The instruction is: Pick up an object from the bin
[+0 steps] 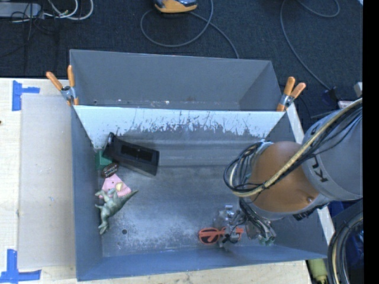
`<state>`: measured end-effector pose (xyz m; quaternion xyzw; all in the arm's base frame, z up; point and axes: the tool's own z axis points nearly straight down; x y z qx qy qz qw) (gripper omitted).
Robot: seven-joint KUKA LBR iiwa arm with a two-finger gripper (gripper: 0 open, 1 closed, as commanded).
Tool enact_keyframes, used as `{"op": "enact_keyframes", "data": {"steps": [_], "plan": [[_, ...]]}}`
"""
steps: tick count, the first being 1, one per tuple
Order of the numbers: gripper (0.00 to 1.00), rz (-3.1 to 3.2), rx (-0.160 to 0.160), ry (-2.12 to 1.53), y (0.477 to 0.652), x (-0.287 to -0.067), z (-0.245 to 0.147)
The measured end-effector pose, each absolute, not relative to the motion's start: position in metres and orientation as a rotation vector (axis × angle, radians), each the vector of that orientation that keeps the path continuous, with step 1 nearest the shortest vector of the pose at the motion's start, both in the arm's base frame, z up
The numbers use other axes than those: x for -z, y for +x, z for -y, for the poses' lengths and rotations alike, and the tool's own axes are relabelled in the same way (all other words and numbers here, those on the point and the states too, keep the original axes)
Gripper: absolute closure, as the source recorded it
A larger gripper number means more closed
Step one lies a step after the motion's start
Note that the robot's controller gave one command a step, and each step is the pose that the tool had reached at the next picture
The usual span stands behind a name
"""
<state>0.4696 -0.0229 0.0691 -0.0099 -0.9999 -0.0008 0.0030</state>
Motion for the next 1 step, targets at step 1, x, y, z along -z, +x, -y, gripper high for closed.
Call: {"op": "enact_keyframes", "data": {"steps": [1], "plan": [[1.00,3.136,0.002,-0.032,0.4696,-0.0691,0.0229]]}}
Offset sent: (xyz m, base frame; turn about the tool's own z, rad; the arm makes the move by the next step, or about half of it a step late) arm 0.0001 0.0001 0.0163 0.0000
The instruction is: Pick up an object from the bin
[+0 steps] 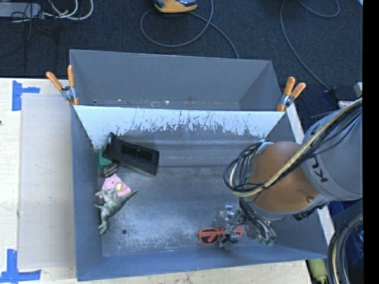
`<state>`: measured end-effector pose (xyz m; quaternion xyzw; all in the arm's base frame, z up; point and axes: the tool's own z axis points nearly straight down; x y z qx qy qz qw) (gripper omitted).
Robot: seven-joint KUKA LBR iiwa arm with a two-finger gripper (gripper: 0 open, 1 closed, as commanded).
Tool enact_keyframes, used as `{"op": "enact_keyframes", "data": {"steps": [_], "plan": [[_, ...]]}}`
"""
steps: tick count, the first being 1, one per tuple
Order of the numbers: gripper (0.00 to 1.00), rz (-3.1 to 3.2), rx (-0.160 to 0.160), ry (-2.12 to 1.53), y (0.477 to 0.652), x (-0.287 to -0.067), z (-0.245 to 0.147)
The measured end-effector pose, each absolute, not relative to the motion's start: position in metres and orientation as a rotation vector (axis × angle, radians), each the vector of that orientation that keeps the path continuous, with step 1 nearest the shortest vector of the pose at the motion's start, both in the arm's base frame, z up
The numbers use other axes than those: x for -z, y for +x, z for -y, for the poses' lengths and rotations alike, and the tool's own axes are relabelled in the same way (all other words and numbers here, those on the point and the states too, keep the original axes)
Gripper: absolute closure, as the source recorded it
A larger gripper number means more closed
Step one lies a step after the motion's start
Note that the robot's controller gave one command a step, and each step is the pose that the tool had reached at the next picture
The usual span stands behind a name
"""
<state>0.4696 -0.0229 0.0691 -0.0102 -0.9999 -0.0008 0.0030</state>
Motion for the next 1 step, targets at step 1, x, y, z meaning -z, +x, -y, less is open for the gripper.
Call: {"op": "enact_keyframes", "data": {"steps": [1], "plan": [[1.00,3.135,0.003,-0.033,0.4691,-0.0721,0.0228]]}}
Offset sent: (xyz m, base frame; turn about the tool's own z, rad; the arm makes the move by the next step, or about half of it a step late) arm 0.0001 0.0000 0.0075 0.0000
